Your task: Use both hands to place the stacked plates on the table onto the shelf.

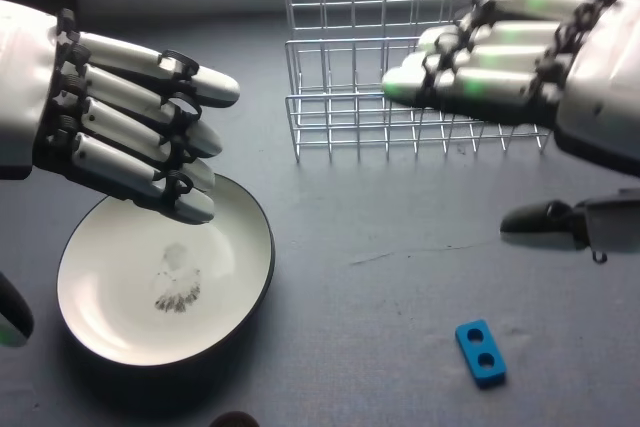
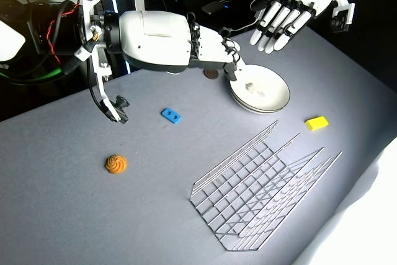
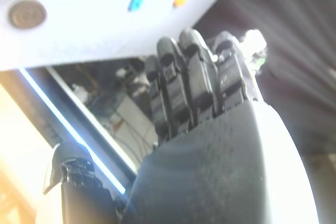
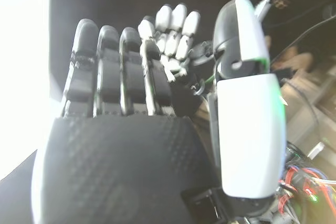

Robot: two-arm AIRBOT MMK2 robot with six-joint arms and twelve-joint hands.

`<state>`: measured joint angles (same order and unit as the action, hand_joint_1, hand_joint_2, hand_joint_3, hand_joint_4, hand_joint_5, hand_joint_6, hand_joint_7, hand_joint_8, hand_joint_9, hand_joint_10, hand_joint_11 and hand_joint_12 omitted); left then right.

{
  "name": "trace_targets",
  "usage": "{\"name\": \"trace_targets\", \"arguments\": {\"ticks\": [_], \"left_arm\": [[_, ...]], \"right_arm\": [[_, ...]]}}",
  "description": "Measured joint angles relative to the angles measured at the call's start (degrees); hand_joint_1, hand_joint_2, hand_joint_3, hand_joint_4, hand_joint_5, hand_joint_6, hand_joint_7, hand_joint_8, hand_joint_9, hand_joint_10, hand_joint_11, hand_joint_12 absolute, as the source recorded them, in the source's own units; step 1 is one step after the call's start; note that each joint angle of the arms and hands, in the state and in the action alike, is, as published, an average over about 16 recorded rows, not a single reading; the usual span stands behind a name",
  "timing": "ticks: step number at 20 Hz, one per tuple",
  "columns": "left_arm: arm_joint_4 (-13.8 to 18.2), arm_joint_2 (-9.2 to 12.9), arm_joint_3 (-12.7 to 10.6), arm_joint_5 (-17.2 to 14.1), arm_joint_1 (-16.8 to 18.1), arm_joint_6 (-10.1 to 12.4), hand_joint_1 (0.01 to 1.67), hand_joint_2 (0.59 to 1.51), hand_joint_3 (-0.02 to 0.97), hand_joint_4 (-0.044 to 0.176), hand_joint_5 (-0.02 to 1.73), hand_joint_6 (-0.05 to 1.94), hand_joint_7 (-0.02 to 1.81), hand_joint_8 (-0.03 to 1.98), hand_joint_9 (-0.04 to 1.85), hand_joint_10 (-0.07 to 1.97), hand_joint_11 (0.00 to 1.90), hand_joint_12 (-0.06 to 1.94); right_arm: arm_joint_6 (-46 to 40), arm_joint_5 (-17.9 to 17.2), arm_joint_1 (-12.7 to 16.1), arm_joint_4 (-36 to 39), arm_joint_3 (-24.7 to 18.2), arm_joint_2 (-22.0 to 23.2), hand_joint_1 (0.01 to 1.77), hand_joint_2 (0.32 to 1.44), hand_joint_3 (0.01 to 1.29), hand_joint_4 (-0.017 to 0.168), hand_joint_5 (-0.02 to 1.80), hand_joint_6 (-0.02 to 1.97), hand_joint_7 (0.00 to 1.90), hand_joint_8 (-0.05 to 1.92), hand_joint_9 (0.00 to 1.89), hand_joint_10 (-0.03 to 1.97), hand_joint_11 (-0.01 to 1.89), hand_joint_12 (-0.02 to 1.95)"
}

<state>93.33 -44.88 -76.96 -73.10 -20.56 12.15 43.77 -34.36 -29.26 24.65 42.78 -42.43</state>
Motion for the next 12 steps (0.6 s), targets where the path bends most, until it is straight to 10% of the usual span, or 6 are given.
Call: {"name": "trace_targets", "arguments": {"ticks": [12], "left_arm": [[2.89, -0.06, -0.34, -0.21, -2.33, -0.92, 0.03, 1.038, 0.073, 0.004, 0.02, -0.01, 0.03, -0.01, 0.03, 0.01, 0.02, 0.01]], "right_arm": [[1.41, 2.55, 0.28, 1.76, -1.44, -0.11, 0.08, 1.05, 0.03, 0.006, 0.04, 0.02, 0.02, 0.02, 0.02, 0.02, 0.02, 0.11]]}}
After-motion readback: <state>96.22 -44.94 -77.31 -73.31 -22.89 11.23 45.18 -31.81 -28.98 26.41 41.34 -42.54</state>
